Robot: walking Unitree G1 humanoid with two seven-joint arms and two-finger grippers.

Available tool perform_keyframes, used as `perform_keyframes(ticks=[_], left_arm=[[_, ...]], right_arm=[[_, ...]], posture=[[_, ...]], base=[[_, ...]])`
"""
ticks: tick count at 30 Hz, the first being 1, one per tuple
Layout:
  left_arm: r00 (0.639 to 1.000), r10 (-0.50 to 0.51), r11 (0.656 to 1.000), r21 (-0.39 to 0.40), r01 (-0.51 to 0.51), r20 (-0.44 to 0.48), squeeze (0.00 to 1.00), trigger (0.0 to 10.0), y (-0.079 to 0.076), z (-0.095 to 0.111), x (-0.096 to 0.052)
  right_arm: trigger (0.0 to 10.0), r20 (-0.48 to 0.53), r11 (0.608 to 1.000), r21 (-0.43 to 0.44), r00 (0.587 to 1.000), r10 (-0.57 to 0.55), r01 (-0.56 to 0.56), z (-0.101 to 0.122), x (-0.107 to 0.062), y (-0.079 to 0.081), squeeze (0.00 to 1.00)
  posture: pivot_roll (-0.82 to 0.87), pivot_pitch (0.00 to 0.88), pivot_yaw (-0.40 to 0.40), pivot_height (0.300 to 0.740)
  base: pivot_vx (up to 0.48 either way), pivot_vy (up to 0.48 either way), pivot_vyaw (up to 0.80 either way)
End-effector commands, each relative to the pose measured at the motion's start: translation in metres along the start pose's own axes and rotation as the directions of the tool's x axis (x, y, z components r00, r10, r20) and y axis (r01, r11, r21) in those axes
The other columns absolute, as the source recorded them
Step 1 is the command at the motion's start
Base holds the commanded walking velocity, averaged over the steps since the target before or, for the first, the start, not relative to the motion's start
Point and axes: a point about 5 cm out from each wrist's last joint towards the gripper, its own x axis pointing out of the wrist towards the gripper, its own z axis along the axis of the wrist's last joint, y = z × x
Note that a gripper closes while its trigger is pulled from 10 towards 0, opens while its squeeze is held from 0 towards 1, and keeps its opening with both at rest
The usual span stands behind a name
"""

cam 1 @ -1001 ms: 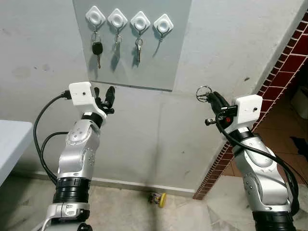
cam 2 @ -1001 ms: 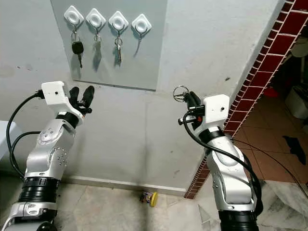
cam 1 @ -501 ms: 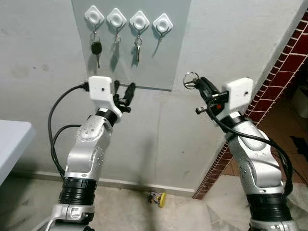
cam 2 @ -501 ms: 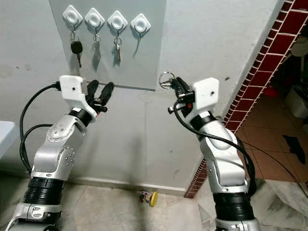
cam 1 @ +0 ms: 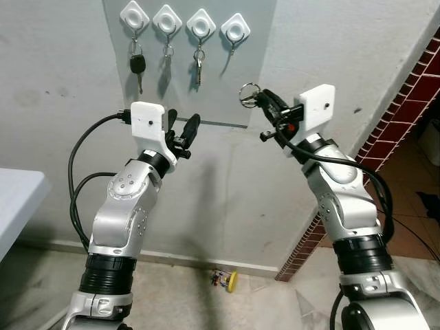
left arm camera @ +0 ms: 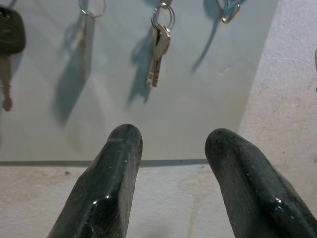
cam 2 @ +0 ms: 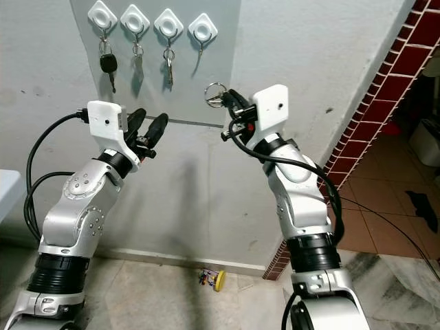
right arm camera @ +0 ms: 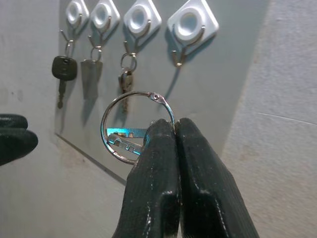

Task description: Hang keys on a hook

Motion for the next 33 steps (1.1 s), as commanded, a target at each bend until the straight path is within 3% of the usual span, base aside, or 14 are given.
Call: perform_keyframes(ticks=[1,6,8,12,15,18,19,25,33], left_arm=[[1.0,0.013,1.0,-0.003,-0.013,-0.016,0.0,10.0,0.004,-0.002,-0.005],[0.998,0.06,0.998,-0.004,-0.06,-0.03,0.0,10.0,0.011,-0.008,-0.009],[0.996,0.085,0.996,-0.016,-0.086,-0.037,0.0,10.0,0.014,-0.014,-0.016],[0.995,0.091,0.996,-0.02,-0.092,-0.029,0.0,10.0,0.014,-0.016,-0.02],[0.993,0.114,0.991,-0.065,-0.115,-0.02,0.0,10.0,0.017,-0.024,-0.028],[0.993,0.119,0.989,-0.084,-0.121,-0.026,0.0,10.0,0.018,-0.031,-0.034],[0.993,0.115,0.985,-0.125,-0.12,-0.04,0.0,10.0,0.019,-0.036,-0.038],[0.986,0.146,0.98,-0.124,-0.155,-0.083,0.0,10.0,0.028,-0.045,-0.043],[0.986,0.144,0.982,-0.11,-0.153,-0.087,0.0,10.0,0.031,-0.042,-0.04]], right_arm=[[10.0,0.033,1.0,0.005,0.999,-0.015,0.014,0.003,-0.004,-0.001,0.0],[10.0,0.035,0.996,0.022,0.996,-0.083,0.082,-0.005,-0.02,-0.004,0.0],[10.0,0.029,0.981,0.04,0.981,-0.193,0.192,-0.011,-0.044,-0.008,0.0],[10.0,0.034,0.969,0.041,0.969,-0.245,0.244,-0.011,-0.056,-0.01,0.0],[10.0,0.041,0.93,0.025,0.929,-0.369,0.368,-0.014,-0.081,-0.013,0.0],[10.0,0.024,0.905,-0.009,0.905,-0.426,0.426,-0.019,-0.096,-0.011,0.0],[10.0,0.004,0.888,-0.002,0.888,-0.46,0.46,-0.021,-0.103,-0.011,0.0],[10.0,-0.046,0.861,-0.002,0.86,-0.509,0.509,-0.028,-0.118,-0.007,0.0],[10.0,-0.05,0.854,0.007,0.853,-0.519,0.52,-0.029,-0.114,-0.001,0.0]], posture=[[-0.06,0.036,-0.067,0.724],[-0.08,0.038,-0.061,0.724],[-0.09,0.036,-0.053,0.724],[-0.1,0.035,-0.047,0.724],[-0.12,0.026,-0.036,0.724],[-0.13,0.021,-0.028,0.724],[-0.13,0.021,-0.025,0.724],[-0.14,0.014,-0.007,0.724],[-0.14,0.009,0.006,0.724]], base=[[0.0,0.0,0.0],[0.0,0.0,0.0],[0.0,0.0,0.0],[0.0,0.0,0.0],[0.0,0.0,0.0],[0.0,0.0,0.0],[0.0,0.0,0.0],[0.0,0.0,0.0],[0.0,0.196,0.0]])
